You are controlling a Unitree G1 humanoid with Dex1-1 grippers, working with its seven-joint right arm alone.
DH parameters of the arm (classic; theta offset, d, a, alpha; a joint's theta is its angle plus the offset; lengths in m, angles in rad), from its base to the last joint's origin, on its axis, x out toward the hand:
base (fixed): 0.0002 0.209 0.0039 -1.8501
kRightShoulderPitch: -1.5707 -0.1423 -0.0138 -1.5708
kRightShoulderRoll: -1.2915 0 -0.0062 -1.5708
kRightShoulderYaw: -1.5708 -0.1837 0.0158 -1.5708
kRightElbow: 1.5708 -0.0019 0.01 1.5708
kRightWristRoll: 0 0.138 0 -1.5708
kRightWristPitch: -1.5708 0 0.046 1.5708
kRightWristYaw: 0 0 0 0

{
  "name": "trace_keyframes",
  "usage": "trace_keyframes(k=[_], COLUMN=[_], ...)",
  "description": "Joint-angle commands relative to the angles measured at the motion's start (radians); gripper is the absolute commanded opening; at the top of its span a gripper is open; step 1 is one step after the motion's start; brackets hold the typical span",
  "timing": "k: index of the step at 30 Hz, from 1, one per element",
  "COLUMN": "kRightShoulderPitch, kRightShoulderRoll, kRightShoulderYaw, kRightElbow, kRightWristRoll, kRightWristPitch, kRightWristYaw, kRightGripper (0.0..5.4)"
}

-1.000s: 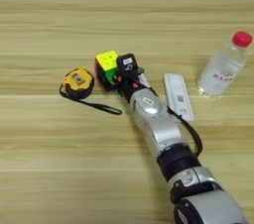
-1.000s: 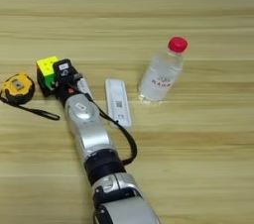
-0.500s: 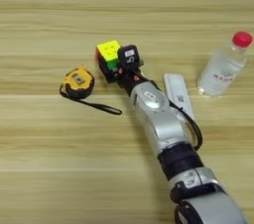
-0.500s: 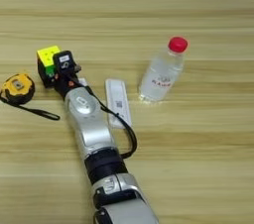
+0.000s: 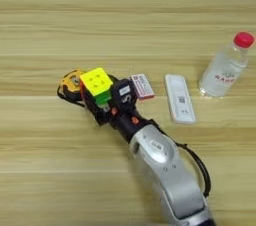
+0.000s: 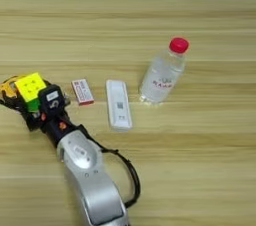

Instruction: Move the objects on the table

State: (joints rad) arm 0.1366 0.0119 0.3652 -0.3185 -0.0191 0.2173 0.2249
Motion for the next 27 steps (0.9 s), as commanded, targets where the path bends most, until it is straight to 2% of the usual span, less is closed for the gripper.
trace_keyframes(k=[1,4,10,27], kRightShoulderPitch=[0.072,0.097,0.079,0.044], kRightShoulderRoll=[-0.029,-0.043,-0.040,-0.023], kRightShoulderYaw=[0.069,0.103,0.150,0.147], kRightElbow=[-0.159,-0.160,-0.092,0.066], kRightWristRoll=[-0.013,-0.019,-0.021,-0.009], kRightWristPitch=[-0.011,-0.009,-0.018,-0.062], kRightWristYaw=[0.000,0.003,0.006,0.004], kRightGripper=[3.34,3.34,3.34,3.34])
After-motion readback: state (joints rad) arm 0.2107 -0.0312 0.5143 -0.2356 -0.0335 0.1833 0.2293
